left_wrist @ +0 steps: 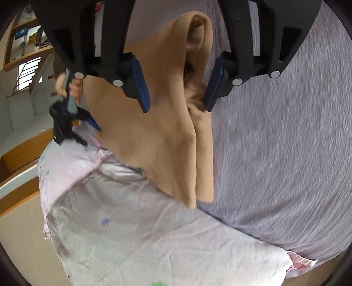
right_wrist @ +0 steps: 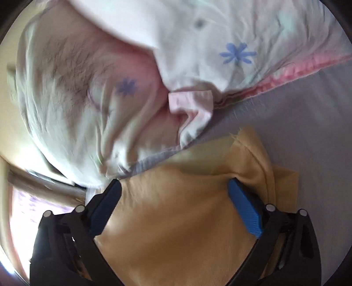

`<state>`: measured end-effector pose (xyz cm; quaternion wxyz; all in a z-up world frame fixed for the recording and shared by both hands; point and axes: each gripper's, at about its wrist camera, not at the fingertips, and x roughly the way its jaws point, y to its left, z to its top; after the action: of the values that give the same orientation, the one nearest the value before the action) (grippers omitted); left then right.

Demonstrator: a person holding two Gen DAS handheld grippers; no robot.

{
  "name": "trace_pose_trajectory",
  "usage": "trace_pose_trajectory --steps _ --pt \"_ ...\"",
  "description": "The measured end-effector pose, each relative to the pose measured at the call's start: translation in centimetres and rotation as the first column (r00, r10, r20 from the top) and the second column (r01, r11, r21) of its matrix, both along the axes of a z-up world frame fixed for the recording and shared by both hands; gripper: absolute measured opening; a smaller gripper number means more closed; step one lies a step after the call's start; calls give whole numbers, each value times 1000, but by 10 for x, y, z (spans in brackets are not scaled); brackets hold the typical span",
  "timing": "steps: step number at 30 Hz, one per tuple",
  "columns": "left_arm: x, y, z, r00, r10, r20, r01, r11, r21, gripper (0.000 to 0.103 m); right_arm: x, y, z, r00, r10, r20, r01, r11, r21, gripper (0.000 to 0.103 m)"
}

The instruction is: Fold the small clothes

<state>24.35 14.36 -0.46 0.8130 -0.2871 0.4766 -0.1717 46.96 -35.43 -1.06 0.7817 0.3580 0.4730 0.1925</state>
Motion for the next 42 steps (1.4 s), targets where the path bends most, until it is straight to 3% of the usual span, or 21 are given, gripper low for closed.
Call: trace_pose_trajectory --steps 2,4,9,14,15,17,19,22,27,30,32,35,37,40,42 --pt "-3 -2 -2 1000 -14 -7 14 1000 -19 58 -1 -6 12 996 -81 37 84 992 -95 95" --pt "-8 0 -4 1000 -19 -15 18 999 -38 59 -17 -8 37 975 -177 135 210 931 -297 97" --pt "-6 -4 -12 999 -33 -24 31 996 -79 59 -67 -2 54 970 -58 237 117 963 -242 101" --pt "7 -3 -17 999 -4 -40 -2 986 -166 57 -93 13 51 972 6 236 44 978 -203 101" --pt "11 -3 -19 999 4 -51 -13 982 -188 45 -90 14 48 972 9 234 36 982 -185 101" --pt "19 0 -28 996 22 -91 -45 963 -264 30 -105 3 50 970 21 241 18 987 -160 101" --pt "20 1 -28 995 35 -98 -63 952 -301 26 -118 4 57 965 41 260 2 986 -164 101" --pt "18 -12 -2 998 42 -40 -51 961 -274 24 -137 -7 66 953 47 300 4 986 -167 101" --pt "30 -82 63 995 -50 89 71 967 -243 23 -161 -37 64 944 -28 330 71 991 -118 101" --pt "41 -163 88 972 -179 151 205 962 -178 23 -173 -55 60 942 -80 325 113 990 -83 101" --pt "48 -230 84 950 -276 143 295 946 -131 23 -180 -67 56 941 -113 319 143 987 -73 101" --pt "53 -308 59 905 -419 72 421 907 -18 30 -185 -83 48 944 -156 290 180 982 -56 101" --pt "50 -336 39 874 -486 -3 486 874 -2 32 -188 -93 44 949 -173 262 189 981 -38 101" --pt "41 -321 49 854 -515 82 521 848 -100 45 -191 -97 46 952 -155 263 170 985 -38 101" --pt "33 -298 65 854 -500 147 518 843 -146 72 -193 -93 49 956 -120 267 132 991 -28 101"
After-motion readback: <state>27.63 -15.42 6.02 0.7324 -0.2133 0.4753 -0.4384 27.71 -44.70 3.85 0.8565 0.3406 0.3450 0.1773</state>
